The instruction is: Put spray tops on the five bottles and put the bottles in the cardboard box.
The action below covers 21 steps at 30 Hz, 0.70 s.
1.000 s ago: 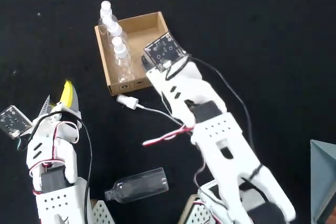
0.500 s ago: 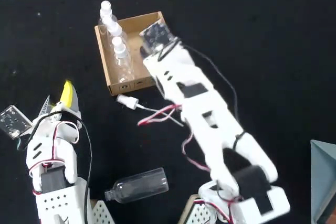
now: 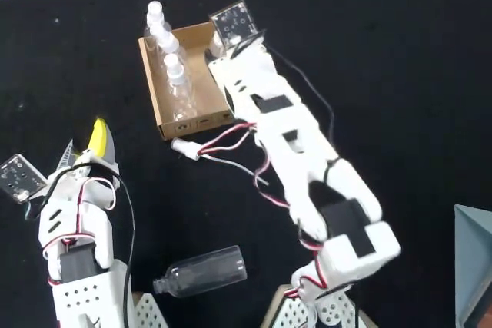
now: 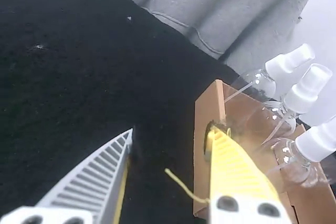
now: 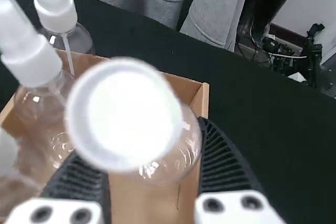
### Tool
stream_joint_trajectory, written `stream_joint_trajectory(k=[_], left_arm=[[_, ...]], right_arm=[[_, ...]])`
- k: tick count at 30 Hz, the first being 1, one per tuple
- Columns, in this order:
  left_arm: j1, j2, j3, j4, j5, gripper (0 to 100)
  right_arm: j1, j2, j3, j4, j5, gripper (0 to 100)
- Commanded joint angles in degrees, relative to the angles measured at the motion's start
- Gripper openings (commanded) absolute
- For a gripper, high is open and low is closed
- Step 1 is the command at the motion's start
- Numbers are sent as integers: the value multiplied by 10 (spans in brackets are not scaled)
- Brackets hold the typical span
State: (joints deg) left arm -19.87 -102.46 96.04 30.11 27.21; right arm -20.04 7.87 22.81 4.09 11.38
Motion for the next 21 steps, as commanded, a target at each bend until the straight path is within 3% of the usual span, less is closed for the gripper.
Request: stream_joint_trajectory(k=[1,21], left_arm=[[-2,-8,14,4,-4,207],[-3,-8,14,6,-4,209]], right_arm=[[21,25,-86,-19,-16,64],[21,214,-224,-17,-15,64]])
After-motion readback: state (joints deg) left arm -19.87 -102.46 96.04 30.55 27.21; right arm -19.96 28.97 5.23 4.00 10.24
